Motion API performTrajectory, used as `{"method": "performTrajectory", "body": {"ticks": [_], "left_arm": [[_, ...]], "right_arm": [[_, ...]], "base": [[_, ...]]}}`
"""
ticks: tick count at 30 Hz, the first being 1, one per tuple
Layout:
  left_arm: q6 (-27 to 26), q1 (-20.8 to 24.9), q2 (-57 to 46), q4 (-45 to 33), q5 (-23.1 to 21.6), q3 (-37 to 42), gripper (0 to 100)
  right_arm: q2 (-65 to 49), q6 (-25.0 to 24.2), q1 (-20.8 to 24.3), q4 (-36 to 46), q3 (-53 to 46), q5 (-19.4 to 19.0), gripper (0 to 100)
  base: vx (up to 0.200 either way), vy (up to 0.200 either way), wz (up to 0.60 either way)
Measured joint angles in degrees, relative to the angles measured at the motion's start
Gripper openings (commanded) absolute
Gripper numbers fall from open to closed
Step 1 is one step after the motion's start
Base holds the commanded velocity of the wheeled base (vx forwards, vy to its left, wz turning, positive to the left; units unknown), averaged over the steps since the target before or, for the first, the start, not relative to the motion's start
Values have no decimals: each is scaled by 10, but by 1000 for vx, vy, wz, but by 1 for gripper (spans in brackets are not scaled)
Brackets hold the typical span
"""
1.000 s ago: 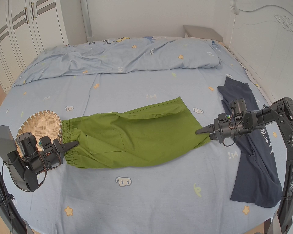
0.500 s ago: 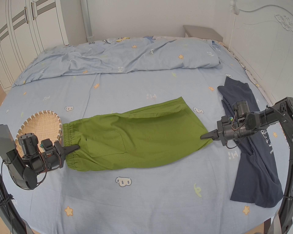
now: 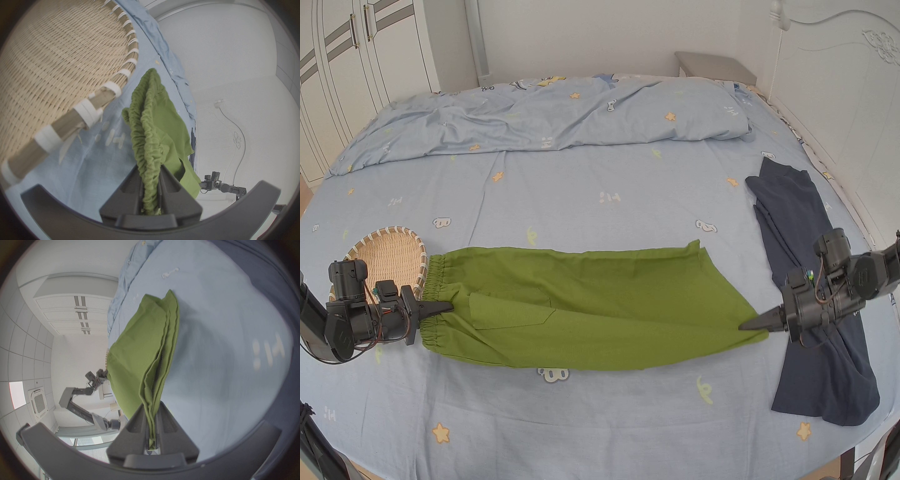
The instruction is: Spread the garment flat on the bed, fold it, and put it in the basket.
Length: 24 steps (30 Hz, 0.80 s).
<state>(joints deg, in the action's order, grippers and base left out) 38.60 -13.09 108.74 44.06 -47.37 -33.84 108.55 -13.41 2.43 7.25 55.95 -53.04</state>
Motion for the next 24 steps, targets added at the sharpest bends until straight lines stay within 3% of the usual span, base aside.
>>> {"method": "performTrajectory", "body": {"ticks": [8,20,21,24], "left_arm": [[-98,-28,-42,-51,-25,52,0],[-191,-40,-79,-62,-28,159,0],[-194,-40,-80,-62,-28,162,0],[-196,-42,-81,-61,-28,165,0]], "right_arm": [[-61,67,9,-25,-175,-1,0],[-83,83,60,-168,-343,-1,0],[-83,83,63,-169,-348,-2,100],[-83,83,68,-170,-356,-2,100]], "base": [[0,0,0],[0,0,0],[0,0,0],[0,0,0]]}}
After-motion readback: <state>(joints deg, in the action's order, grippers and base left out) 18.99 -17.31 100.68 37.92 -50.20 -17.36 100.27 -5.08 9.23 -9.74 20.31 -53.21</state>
